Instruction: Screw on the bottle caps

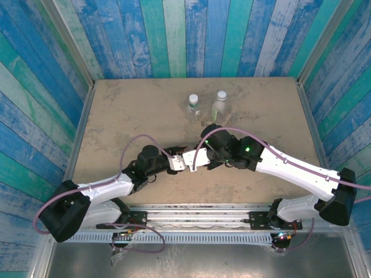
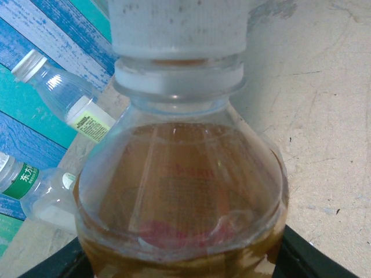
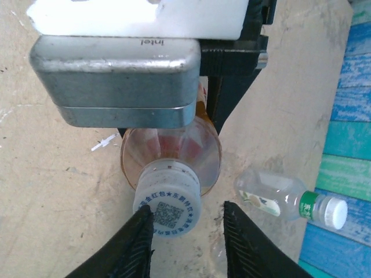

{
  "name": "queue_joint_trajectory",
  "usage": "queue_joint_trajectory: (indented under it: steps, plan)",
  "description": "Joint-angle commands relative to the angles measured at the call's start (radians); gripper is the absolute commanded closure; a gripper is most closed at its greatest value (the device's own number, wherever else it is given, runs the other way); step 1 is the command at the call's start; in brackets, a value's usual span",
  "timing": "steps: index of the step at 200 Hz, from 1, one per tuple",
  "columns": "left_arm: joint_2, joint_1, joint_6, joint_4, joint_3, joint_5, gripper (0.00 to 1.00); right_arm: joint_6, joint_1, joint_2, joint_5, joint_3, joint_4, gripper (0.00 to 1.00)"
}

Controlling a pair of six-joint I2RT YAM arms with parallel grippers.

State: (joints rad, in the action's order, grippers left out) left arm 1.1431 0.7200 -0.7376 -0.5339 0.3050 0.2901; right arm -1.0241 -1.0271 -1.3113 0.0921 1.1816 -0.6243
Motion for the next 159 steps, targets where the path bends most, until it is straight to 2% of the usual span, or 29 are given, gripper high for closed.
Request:
queue_joint_trajectory:
  steps: [1,85,159]
  plan:
    - [-0.031,0.006,-0.004,-0.025,0.002,0.031,0.43,0.008,-0.002,-0.005,-0.005,-0.01,0.011,0.6]
    - [-0.027,0.006,-0.003,-0.023,0.001,0.026,0.43,-0.024,0.005,-0.002,-0.069,0.008,-0.112,0.59]
    - [-0.032,0.006,-0.003,-0.012,0.004,0.029,0.43,-0.01,0.007,-0.036,-0.04,0.004,-0.076,0.62]
